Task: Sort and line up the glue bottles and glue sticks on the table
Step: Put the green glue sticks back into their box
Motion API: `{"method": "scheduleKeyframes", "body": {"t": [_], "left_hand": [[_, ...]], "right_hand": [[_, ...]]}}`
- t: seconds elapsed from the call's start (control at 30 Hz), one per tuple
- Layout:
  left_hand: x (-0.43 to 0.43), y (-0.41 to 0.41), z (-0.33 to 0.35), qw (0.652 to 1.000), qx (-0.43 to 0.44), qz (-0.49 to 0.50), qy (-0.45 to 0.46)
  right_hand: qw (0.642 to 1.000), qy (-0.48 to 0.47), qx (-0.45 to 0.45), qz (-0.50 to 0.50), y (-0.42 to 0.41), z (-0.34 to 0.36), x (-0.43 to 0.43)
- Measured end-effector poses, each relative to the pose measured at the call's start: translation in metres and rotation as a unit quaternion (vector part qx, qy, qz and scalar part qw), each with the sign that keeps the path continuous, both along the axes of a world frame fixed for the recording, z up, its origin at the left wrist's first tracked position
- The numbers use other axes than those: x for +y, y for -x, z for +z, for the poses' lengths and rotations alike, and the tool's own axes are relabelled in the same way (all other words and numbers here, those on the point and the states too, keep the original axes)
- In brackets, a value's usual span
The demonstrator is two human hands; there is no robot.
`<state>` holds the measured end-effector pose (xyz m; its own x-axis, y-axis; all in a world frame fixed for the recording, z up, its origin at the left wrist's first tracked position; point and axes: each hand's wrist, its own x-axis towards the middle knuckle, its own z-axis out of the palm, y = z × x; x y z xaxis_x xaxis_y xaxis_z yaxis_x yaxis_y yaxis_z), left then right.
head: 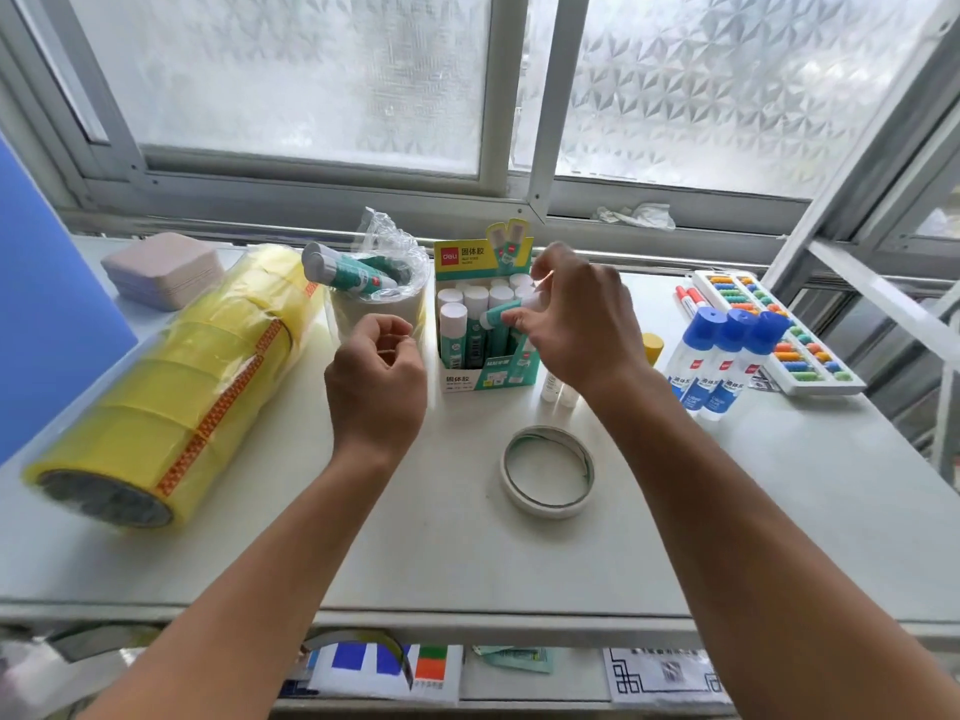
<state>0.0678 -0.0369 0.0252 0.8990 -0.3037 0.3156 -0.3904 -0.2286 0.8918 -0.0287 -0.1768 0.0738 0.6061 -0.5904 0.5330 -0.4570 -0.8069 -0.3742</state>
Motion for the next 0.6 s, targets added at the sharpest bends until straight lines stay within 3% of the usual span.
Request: {"method": "scheduleKeyframes", "body": {"t": [0.2, 0.4, 0.6], "left_hand": [[-0.015, 0.009, -0.012, 0.962, -0.21, -0.087, -0.151], [-0.031, 0.004, -0.005, 0.939, -0.243, -0.053, -0.239], [-0.028, 0.0, -0.007, 0.937, -0.267, -0.028, -0.223]], "right_hand": [[0.998, -0.054, -0.043, -0.001, 0.001, 0.008, -0.009], [0.998, -0.031, -0.056, 0.012, 0.0, 0.007, -0.013], [0.999, -0.032, -0.005, 0.015, -0.003, 0.003, -0.012]]}}
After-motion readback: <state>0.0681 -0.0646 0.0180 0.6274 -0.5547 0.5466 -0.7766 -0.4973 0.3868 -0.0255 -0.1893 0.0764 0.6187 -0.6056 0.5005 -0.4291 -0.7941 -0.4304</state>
